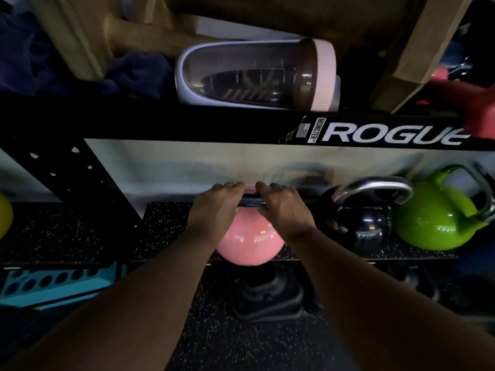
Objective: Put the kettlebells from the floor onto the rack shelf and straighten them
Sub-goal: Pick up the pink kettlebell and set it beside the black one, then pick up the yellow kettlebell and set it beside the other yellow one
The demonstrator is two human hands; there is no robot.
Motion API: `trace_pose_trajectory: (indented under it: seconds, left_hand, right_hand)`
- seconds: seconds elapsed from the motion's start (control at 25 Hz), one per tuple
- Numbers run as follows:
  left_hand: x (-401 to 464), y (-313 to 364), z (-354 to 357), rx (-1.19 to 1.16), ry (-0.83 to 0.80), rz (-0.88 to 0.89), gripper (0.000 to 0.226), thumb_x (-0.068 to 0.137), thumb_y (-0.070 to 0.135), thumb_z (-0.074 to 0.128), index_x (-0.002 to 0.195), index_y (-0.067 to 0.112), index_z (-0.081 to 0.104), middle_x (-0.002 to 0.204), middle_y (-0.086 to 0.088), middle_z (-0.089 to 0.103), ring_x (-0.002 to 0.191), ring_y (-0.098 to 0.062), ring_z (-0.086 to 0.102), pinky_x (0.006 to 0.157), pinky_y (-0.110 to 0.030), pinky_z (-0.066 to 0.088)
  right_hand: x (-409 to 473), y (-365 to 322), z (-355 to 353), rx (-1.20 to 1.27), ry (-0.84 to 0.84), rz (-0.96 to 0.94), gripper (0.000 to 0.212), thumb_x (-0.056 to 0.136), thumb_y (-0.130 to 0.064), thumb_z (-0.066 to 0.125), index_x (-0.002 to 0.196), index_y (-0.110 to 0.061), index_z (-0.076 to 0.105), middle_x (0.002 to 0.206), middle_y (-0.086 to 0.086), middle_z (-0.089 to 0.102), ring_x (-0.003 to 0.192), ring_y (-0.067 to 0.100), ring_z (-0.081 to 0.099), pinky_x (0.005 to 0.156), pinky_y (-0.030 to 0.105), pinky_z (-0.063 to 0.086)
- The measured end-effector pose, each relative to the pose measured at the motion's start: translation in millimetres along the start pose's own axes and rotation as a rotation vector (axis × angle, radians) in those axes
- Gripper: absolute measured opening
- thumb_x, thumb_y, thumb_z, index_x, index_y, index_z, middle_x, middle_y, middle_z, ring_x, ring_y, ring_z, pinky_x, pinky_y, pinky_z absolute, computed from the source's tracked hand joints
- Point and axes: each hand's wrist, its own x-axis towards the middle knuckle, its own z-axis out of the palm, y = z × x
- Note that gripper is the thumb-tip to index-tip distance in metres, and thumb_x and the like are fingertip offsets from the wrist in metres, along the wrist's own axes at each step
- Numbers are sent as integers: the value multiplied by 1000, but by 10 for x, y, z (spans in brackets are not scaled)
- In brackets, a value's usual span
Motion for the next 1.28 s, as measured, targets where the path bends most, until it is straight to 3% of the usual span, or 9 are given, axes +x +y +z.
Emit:
trace_pose_trajectory:
  seconds: [0.4,0.68,0.8,0.92,1.0,1.12,1.28]
  left_hand:
    - [502,52,43,-120,-45,-168,18,88,6,62,106,8,56,97,-13,64,90,-32,61,71,-42,52]
    - [545,-22,128,-204,-55,-165,18,86,9,65,101,9,53,93,-13,62,87,-32,61,67,-38,48]
    - [531,-51,135,-328,-71,-158,30,85,8,67,110,11,50,99,-10,58,91,-28,61,70,-34,48]
    - [380,-116,92,-347,-25,-124,54,84,20,72,131,14,44,117,-10,57,109,-26,57,89,-35,48]
    - [173,-244,28,-320,33,-180,66,84,28,72,139,15,39,130,-10,54,122,-27,50,104,-42,42]
    - [-331,-535,-119,-260,12,-309,67,80,26,68,140,20,37,135,-6,49,125,-27,46,108,-44,36]
    - [-1341,-973,-416,-146,-36,-475,55,80,29,62,132,23,46,129,-4,52,120,-27,48,105,-44,35]
  right_hand:
    - [436,199,-66,79,-147,167,28,87,-12,59,112,-8,47,102,20,64,93,39,60,84,48,50]
    - [462,239,-45,121,-178,188,25,86,-13,58,108,-7,46,99,20,64,92,40,61,82,50,51]
    - [469,219,-85,142,-240,190,32,84,-14,59,112,-14,43,102,15,61,94,36,60,82,49,53]
    - [409,122,-150,-58,-153,23,65,73,-28,61,133,-24,36,117,11,53,109,33,50,90,44,45]
    - [399,-67,-229,-115,-45,-111,73,73,-41,54,141,-22,36,127,11,50,118,33,45,96,46,40]
    - [410,-481,-266,-116,-42,-254,67,77,-40,51,139,-18,42,129,13,51,124,35,43,105,49,37]
    - [331,-1168,-107,-126,-127,-452,54,78,-31,54,130,-14,52,119,14,56,112,37,50,95,46,41]
